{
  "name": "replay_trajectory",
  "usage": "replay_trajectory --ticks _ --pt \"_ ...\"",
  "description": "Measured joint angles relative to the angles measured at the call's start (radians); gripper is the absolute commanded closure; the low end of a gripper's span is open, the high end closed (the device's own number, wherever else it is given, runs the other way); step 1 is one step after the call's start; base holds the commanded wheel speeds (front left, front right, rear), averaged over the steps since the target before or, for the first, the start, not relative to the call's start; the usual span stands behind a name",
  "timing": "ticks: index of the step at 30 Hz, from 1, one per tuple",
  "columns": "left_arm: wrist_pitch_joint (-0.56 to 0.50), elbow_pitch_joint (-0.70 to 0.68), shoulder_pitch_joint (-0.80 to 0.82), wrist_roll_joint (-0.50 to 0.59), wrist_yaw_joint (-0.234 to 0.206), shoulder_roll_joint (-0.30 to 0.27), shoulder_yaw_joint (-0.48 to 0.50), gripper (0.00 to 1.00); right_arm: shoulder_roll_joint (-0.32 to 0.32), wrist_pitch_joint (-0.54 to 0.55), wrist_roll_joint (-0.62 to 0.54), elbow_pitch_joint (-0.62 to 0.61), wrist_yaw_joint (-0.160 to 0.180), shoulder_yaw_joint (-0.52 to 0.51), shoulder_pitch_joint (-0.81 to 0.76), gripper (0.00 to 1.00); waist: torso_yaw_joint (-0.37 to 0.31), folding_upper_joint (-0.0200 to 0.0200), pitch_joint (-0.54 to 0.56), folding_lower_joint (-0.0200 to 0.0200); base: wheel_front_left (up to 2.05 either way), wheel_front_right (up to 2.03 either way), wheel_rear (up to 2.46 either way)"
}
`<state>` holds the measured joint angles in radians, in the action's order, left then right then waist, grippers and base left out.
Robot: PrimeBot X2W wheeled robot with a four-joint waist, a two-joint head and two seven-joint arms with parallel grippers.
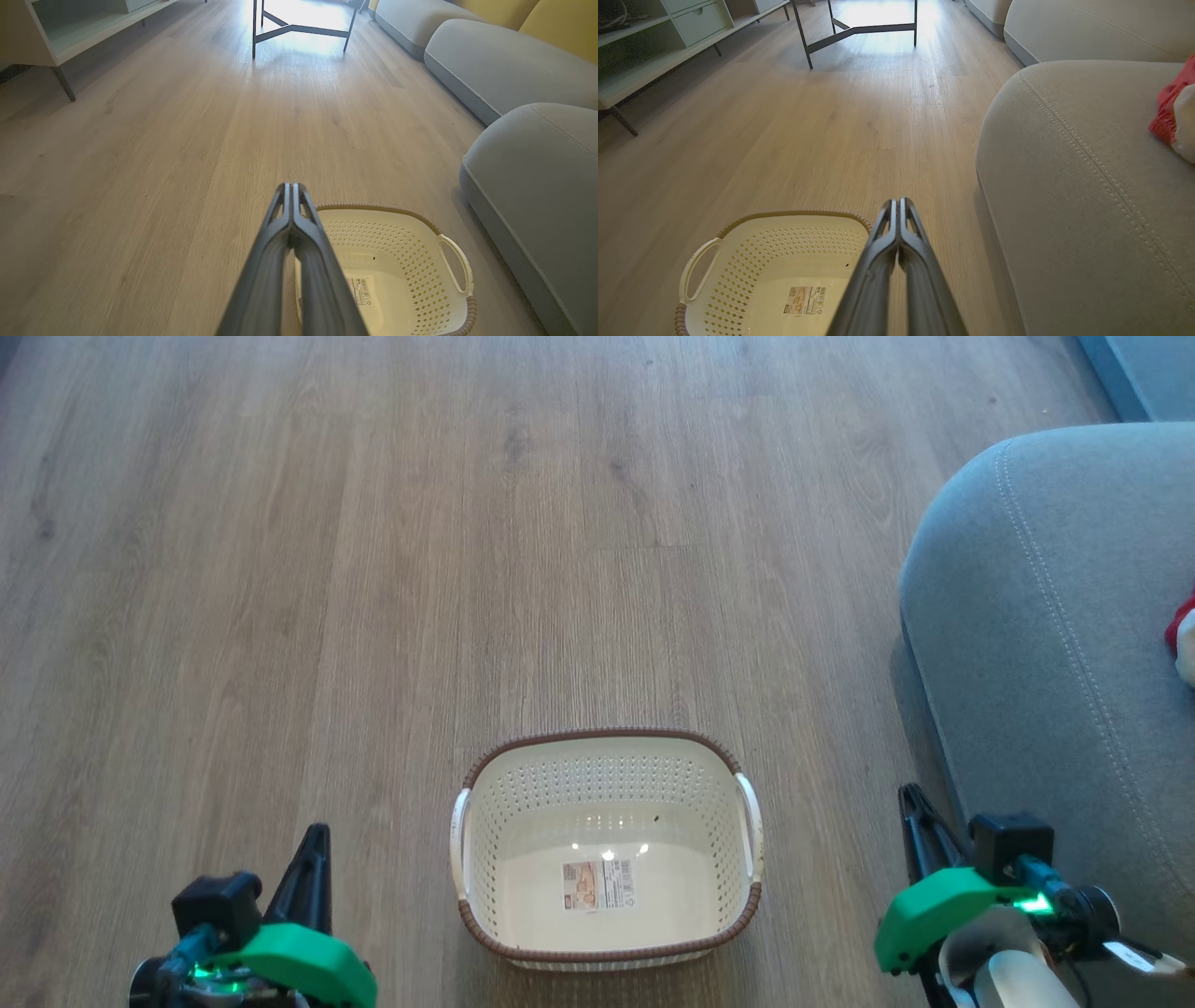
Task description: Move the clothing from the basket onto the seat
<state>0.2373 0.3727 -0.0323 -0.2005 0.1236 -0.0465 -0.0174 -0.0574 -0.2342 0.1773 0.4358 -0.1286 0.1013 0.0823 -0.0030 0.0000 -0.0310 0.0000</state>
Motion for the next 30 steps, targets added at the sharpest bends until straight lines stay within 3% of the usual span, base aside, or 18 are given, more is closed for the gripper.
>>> replay_trajectory --ticks 30 --pt "-0.088 -0.026 0.013 -0.351 0.0 0.0 0.022 1.0 0.0 0.078 0.366 -0.037 0.0 -0.044 0.0 1.0 0.001 0.0 0.007 0.0 0.0 0.0 0.0"
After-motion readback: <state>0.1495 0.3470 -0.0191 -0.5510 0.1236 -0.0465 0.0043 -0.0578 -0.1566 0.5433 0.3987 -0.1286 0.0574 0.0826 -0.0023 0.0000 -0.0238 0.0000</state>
